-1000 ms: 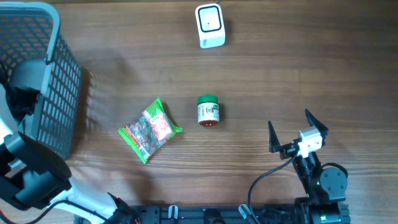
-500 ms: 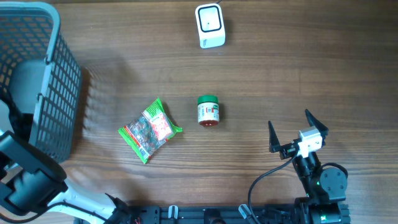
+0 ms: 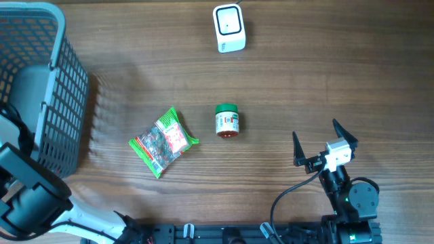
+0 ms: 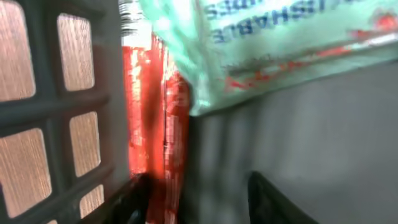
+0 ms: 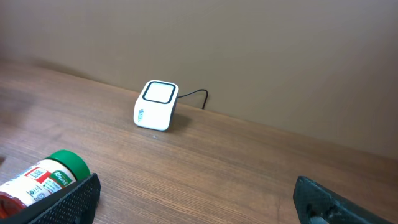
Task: Scan the item barcode
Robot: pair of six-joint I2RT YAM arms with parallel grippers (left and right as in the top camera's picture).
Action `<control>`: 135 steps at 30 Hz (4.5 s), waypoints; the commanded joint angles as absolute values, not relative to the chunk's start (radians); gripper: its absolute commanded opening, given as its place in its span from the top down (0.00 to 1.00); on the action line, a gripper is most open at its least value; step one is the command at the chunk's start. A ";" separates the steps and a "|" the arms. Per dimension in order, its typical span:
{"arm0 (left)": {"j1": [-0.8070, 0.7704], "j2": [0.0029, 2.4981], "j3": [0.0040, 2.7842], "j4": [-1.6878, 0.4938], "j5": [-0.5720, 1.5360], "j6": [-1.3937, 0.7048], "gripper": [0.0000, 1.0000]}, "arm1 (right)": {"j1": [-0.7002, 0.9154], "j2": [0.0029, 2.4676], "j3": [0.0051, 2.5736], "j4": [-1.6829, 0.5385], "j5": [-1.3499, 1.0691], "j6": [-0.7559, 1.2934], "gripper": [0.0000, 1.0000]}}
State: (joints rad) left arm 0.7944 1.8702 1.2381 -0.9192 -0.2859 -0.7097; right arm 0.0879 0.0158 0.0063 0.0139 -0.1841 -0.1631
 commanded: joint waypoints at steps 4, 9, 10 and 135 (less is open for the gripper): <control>0.802 1.892 1.213 -0.830 -0.118 -0.687 0.73 | 0.084 0.017 0.005 0.015 -0.204 -0.178 0.00; 0.802 1.892 1.216 -0.789 -0.025 -0.686 0.96 | 0.084 0.017 0.005 0.015 -0.204 -0.177 0.00; 0.802 1.892 1.216 -0.788 -0.006 -0.690 0.96 | 0.084 0.017 0.005 0.015 -0.204 -0.178 0.00; 0.695 1.776 1.096 -0.750 -0.201 -0.588 0.96 | 0.084 0.017 0.005 0.015 -0.204 -0.177 0.00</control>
